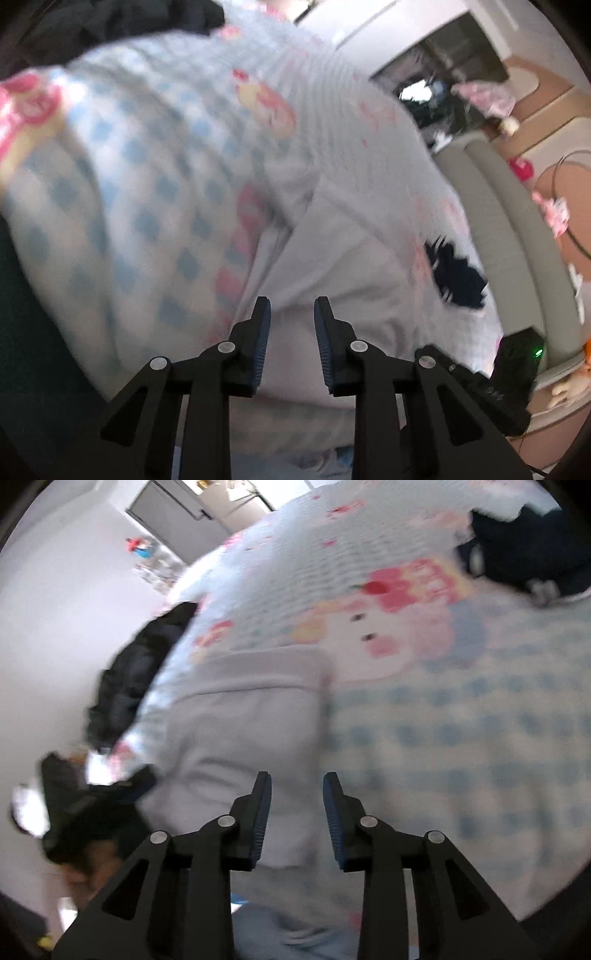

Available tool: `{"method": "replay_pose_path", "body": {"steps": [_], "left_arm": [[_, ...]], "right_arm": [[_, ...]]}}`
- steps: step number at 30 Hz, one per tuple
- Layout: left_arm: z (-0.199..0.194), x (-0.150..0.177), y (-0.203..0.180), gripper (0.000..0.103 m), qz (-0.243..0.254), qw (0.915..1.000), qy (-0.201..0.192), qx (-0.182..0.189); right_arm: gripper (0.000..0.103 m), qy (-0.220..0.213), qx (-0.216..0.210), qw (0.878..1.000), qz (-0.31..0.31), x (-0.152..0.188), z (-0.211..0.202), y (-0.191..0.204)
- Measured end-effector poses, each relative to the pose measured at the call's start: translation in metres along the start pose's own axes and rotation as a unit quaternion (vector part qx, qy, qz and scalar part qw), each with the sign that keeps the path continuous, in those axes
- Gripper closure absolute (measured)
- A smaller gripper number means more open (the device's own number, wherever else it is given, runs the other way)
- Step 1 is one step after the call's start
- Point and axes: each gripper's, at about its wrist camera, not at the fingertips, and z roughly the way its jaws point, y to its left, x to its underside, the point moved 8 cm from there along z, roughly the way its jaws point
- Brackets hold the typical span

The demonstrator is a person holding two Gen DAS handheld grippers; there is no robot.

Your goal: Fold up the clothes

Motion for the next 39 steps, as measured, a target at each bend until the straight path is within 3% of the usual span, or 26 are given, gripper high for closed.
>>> {"method": "replay_pose_path", "body": {"steps": [3, 5, 7, 8, 10, 13, 15, 17, 19, 22, 25, 29, 33, 34, 36, 39], "left_arm": [[0.002, 0.001, 0.014, 0.077, 0.008, 0.9970, -0.003, -0.077], [-0.005, -0.008, 0.022, 0.076, -0.025, 0.9980, -0.016, -0.056], [-0.007, -0.013, 0.023, 0.062, -0.045, 0.9985, -0.021, -0.022], [-0.007, -0.013, 0.021, 0.061, -0.046, 0.9986, -0.023, -0.010], [0.000, -0.010, 0.014, 0.060, -0.027, 0.9995, -0.012, -0.010], [0.014, -0.003, 0.004, 0.059, 0.002, 0.9998, 0.009, -0.016], [0.025, 0.002, 0.000, 0.059, 0.013, 0.9994, 0.026, -0.021], [0.027, 0.006, -0.012, 0.060, 0.036, 0.9986, 0.040, -0.002], [0.025, 0.013, -0.026, 0.060, 0.070, 0.9965, 0.044, 0.010], [0.019, 0.023, -0.042, 0.060, 0.109, 0.9930, 0.042, 0.015], [0.015, 0.021, -0.045, 0.060, 0.097, 0.9931, 0.049, 0.043], [0.015, 0.016, -0.034, 0.057, 0.093, 0.9945, 0.046, 0.016], [0.021, 0.017, -0.038, 0.053, 0.074, 0.9937, 0.071, 0.046], [0.021, 0.015, -0.044, 0.044, 0.078, 0.9929, 0.072, 0.056], [0.024, 0.014, -0.055, 0.037, 0.089, 0.9893, 0.087, 0.076], [0.037, 0.014, -0.070, 0.037, 0.123, 0.9827, 0.114, 0.080]], "right_arm": [[0.072, 0.029, 0.007, 0.999, -0.021, 0.008, 0.017, 0.007], [0.072, 0.045, 0.023, 0.998, -0.037, 0.012, 0.024, 0.003], [0.069, 0.051, 0.027, 0.997, -0.041, 0.011, 0.025, -0.001], [0.064, 0.041, 0.020, 0.998, -0.036, 0.004, 0.020, -0.001], [0.049, 0.023, 0.010, 0.999, -0.037, -0.009, 0.012, 0.001], [0.048, 0.024, -0.007, 0.999, -0.042, -0.017, 0.016, 0.005], [0.048, 0.048, -0.025, 0.997, -0.048, -0.020, 0.036, 0.007], [0.052, 0.058, -0.033, 0.997, -0.045, -0.020, 0.053, 0.005], [0.073, 0.059, -0.038, 0.997, -0.038, -0.019, 0.061, 0.002], [0.088, 0.023, -0.043, 0.998, -0.046, -0.022, 0.039, 0.011], [0.091, -0.006, -0.033, 0.998, -0.052, -0.024, 0.006, 0.011], [0.091, -0.008, 0.009, 0.999, -0.040, -0.015, -0.017, -0.011], [0.081, 0.028, 0.018, 0.999, -0.008, 0.006, -0.015, -0.050], [0.075, 0.025, 0.013, 1.000, 0.001, 0.006, -0.017, -0.054], [0.072, 0.014, -0.006, 1.000, 0.010, 0.003, -0.021, -0.055], [0.058, 0.012, -0.029, 0.999, 0.011, -0.006, -0.017, -0.054]]}}
